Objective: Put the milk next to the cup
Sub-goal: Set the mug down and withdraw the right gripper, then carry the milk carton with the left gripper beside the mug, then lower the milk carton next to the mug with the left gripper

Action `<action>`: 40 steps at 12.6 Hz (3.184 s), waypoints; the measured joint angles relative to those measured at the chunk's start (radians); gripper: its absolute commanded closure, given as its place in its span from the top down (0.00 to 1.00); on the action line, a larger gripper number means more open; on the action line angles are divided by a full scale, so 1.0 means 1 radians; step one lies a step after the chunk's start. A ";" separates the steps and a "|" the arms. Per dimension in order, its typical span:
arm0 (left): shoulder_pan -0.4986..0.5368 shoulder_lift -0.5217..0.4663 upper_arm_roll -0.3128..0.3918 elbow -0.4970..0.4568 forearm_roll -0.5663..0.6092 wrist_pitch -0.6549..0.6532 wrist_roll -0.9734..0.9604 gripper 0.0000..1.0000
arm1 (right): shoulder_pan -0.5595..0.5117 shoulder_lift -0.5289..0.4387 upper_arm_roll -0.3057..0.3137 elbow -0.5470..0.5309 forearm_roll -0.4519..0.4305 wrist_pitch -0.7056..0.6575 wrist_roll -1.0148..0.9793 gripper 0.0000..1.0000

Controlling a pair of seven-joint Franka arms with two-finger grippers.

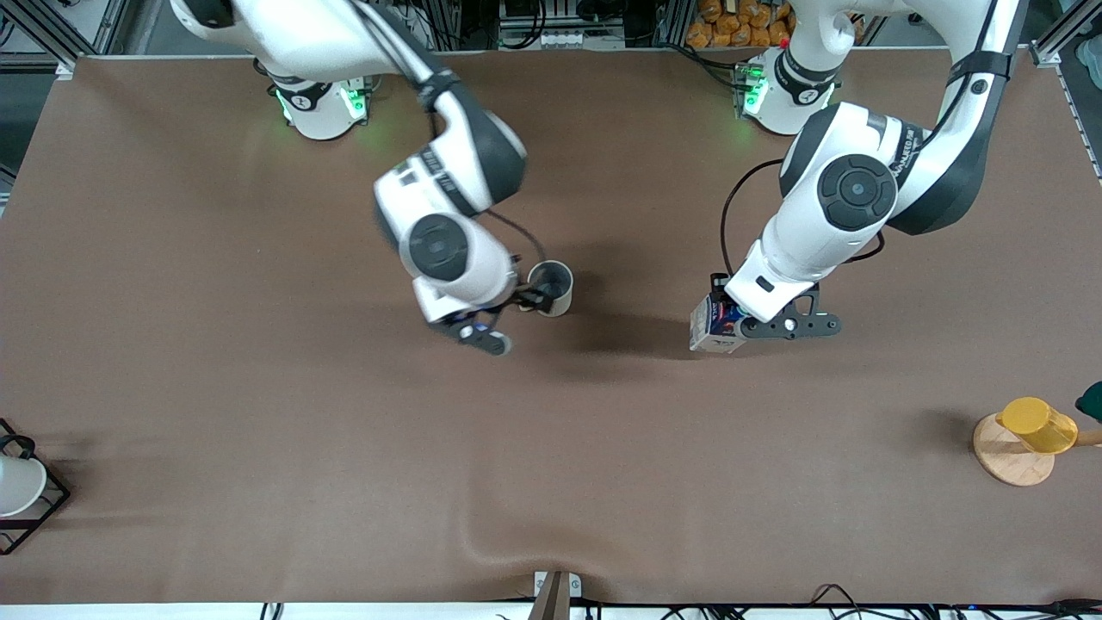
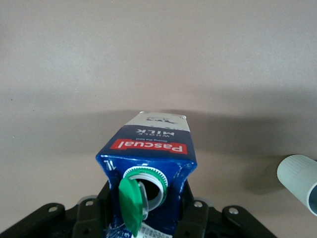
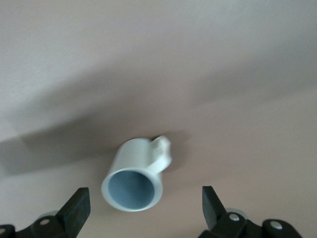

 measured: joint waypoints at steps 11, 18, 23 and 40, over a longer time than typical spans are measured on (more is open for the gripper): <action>-0.088 0.020 -0.003 0.024 0.000 -0.016 -0.101 0.53 | -0.392 -0.350 -0.007 -0.313 -0.203 -0.051 -0.714 1.00; -0.347 0.075 -0.007 0.030 -0.001 -0.019 -0.487 0.53 | -0.471 -0.474 -0.006 -0.336 -0.219 -0.162 -0.815 1.00; -0.515 0.119 -0.012 0.032 -0.001 -0.017 -0.678 0.53 | -0.471 -0.589 0.001 -0.320 -0.224 -0.261 -0.820 1.00; -0.567 0.177 -0.008 0.041 0.026 0.124 -0.681 0.54 | -0.607 -0.674 0.016 -0.249 -0.261 -0.361 -0.847 1.00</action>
